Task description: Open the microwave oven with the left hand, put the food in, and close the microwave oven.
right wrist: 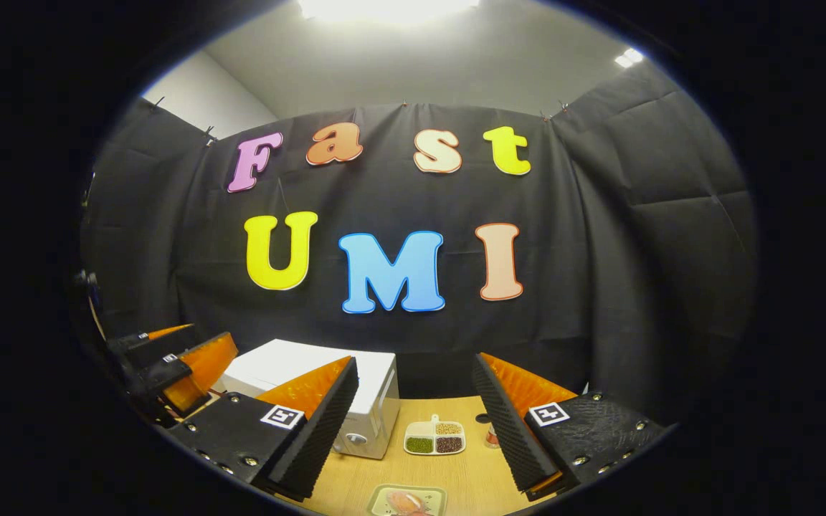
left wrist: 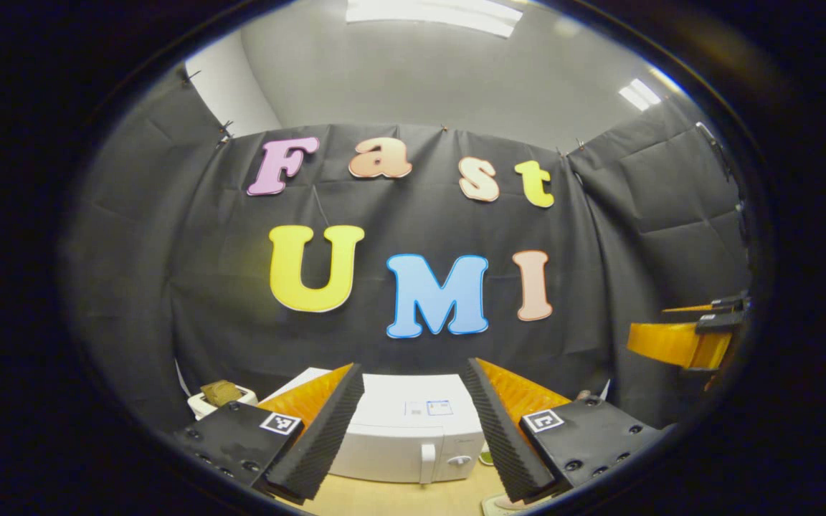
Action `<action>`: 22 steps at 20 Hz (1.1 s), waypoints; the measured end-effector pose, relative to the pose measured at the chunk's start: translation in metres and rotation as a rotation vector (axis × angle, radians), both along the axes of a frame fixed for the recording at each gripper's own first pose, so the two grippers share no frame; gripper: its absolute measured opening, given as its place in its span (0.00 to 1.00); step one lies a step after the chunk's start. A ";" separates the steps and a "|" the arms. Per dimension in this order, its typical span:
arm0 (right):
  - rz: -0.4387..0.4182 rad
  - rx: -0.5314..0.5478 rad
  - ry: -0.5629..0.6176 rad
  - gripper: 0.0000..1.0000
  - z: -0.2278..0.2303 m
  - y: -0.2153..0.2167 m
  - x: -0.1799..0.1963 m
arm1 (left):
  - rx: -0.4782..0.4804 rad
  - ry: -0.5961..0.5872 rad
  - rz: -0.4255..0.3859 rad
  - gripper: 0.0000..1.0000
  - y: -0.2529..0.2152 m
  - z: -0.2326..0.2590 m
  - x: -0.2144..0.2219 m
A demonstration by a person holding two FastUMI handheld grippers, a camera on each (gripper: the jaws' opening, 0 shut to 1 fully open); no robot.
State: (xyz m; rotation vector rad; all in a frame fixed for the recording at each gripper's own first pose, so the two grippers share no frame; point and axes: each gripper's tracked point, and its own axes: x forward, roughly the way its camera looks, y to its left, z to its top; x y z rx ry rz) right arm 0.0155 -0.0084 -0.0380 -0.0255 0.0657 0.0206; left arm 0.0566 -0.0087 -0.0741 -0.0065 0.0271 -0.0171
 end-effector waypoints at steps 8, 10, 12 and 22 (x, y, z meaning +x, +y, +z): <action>-0.055 -0.040 0.037 0.98 -0.017 -0.024 -0.007 | 0.017 0.097 -0.030 0.96 -0.011 -0.115 0.035; -0.080 -0.052 0.052 0.98 -0.022 -0.032 -0.010 | 0.043 0.132 -0.045 0.96 -0.016 -0.147 0.043; -0.105 -0.053 0.072 0.98 -0.028 -0.041 -0.014 | 0.057 0.182 -0.062 0.98 -0.022 -0.179 0.051; -0.153 -0.061 0.148 0.98 -0.052 -0.055 -0.022 | 0.072 0.380 -0.101 0.96 -0.038 -0.289 0.085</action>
